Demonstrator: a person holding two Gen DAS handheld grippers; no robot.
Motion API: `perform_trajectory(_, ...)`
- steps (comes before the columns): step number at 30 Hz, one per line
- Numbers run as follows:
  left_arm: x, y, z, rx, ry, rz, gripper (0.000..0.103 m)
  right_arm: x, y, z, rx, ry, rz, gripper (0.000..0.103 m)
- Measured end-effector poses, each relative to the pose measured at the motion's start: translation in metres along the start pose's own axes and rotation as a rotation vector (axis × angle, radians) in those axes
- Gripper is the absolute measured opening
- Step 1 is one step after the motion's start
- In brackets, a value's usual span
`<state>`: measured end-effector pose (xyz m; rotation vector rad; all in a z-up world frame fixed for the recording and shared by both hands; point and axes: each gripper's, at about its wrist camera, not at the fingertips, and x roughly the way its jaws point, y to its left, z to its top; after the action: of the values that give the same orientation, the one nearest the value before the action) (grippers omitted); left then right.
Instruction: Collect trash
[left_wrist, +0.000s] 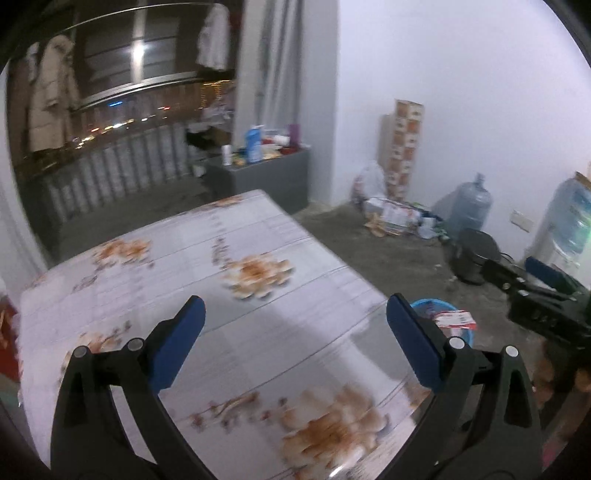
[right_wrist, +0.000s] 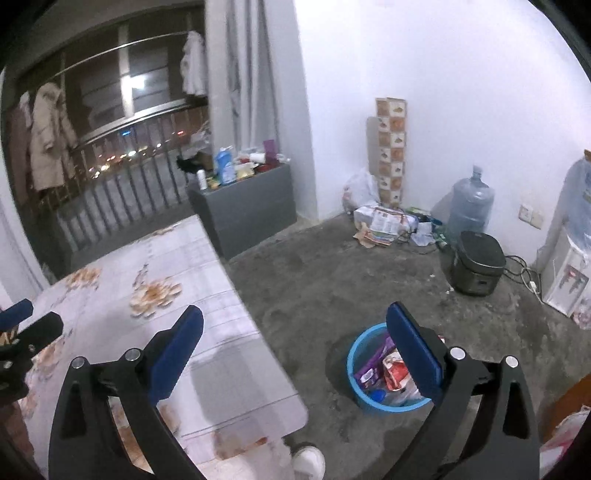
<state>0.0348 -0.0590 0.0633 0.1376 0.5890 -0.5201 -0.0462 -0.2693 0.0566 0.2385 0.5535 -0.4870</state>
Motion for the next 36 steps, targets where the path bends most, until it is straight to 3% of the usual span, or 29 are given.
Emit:
perform_trajectory(5, -0.015, 0.022, -0.023, -0.051, 0.031, 0.033, 0.094, -0.019, 0.021, -0.004, -0.042, -0.002, 0.01, 0.097)
perform_trajectory(11, -0.024, 0.019, -0.059, 0.021, 0.14, -0.003, 0.094, -0.025, 0.043, -0.011, -0.081, 0.014, 0.046, 0.097)
perform_trajectory(16, -0.031, 0.015, -0.082, 0.043, 0.178, -0.028, 0.094, -0.024, 0.055, -0.018, -0.091, 0.037, 0.084, 0.097)
perform_trajectory(19, -0.032, 0.015, -0.08, 0.052, 0.162, 0.028, 0.094, -0.027, 0.058, -0.023, -0.103, 0.044, 0.092, 0.097)
perform_trajectory(24, -0.03, 0.02, -0.078, 0.025, 0.154, 0.001, 0.094, -0.028, 0.054, -0.027, -0.117, 0.046, 0.067, 0.097)
perform_trajectory(29, -0.02, 0.023, -0.072, 0.004, 0.171, 0.024, 0.094, -0.024, 0.047, -0.025, -0.098, 0.047, 0.055, 0.097)
perform_trajectory(36, -0.009, 0.035, -0.051, -0.078, 0.122, 0.099, 0.094, -0.016, 0.044, -0.024, -0.095, 0.058, 0.026, 0.097)
